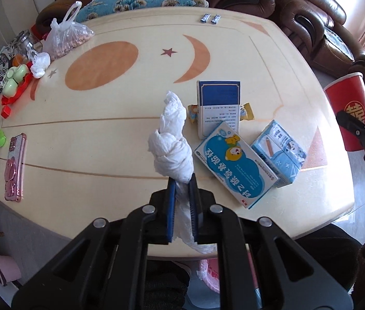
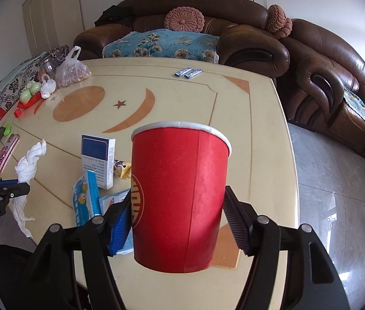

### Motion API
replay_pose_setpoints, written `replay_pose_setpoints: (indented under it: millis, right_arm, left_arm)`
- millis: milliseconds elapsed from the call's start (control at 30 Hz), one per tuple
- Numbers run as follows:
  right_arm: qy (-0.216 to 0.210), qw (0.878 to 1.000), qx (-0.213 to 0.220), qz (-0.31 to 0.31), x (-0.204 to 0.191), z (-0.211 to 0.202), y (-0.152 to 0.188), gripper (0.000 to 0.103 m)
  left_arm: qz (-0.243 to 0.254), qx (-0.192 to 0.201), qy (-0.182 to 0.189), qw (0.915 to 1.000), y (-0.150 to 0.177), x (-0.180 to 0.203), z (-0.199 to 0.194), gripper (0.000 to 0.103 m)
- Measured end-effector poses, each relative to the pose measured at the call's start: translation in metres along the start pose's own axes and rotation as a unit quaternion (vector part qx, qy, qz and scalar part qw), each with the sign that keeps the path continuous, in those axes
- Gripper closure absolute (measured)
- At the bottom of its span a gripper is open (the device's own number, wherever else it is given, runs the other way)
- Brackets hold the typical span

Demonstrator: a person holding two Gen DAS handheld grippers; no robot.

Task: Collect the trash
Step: 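Lift the tissue and red cup and carry them toward the bin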

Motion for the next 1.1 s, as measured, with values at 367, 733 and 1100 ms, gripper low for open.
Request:
replay_pose_setpoints:
  millis: [367, 733, 1100]
  right_arm:
    - [0.004, 0.998, 0.051, -0.021, -0.035, -0.109, 0.013, 0.039]
    - [0.000, 0.998, 0.060, -0.023, -0.055, -0.166, 0.054, 0.039]
    - [-0.004, 0.999, 0.051, -0.014, -0.064, -0.189, 0.092, 0.039]
  left_arm:
    - [0.024, 0.058, -0.001, 0.9981, 0.025, 0.025, -0.073, 0.092]
    - [0.054, 0.060, 0.021, 0.9965, 0.076, 0.062, -0.100, 0.092]
    - [0.069, 0.056, 0.040, 0.9952, 0.111, 0.083, -0.103, 0.092]
Point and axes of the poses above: each gripper's, at about its wrist camera, not at the fingertips, and z roughly the way its jaws point, x to its right, y to its underside, the point moved 10 cm from there along z, roughly the way its jaws point, and after that the axes turned 9 degrees about x, right-handed, at the moved point
